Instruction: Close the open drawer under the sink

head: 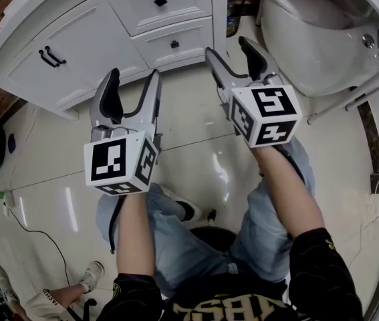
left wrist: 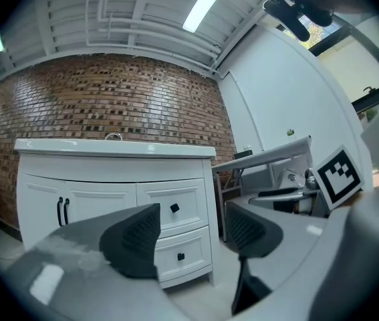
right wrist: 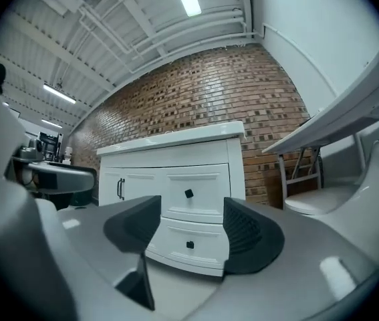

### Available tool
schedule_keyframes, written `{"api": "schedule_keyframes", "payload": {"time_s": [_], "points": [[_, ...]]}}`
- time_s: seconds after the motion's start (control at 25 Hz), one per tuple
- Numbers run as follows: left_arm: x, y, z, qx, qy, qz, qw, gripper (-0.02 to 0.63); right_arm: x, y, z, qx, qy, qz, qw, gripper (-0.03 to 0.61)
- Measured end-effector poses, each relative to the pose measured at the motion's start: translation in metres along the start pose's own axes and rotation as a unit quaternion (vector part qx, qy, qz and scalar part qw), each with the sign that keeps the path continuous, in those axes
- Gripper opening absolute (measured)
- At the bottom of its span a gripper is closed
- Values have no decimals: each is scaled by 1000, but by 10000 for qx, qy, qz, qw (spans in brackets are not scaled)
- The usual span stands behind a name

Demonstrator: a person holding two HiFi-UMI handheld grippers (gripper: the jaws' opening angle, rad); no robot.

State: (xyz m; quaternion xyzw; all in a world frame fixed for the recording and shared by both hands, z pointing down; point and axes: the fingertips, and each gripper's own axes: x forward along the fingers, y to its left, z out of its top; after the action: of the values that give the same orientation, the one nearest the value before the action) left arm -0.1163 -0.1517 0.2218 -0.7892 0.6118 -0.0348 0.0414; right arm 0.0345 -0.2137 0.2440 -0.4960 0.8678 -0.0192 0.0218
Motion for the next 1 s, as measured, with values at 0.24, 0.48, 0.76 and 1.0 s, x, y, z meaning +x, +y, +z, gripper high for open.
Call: {"api": "schedule_keyframes", "payload": {"time_s": [0.24, 0.48, 0.76, 1.0], "points": [[-8, -24, -9, 188, 51, -143, 9997, 308, -27, 7, -14, -593, 156, -239, 9978, 290], [-20, -6, -18, -105, 33, 167, 9998, 308, -35, 18, -29, -1107, 322, -309, 9929, 288], [-17, -10, -19, -974, 105, -149, 9951, 308, -37, 11, -24, -632, 232, -174, 9976, 288], [-15, -21, -23, -1243, 210, -280, 9916, 307, -35, 5, -20, -236, 188, -146, 9994, 287]]}}
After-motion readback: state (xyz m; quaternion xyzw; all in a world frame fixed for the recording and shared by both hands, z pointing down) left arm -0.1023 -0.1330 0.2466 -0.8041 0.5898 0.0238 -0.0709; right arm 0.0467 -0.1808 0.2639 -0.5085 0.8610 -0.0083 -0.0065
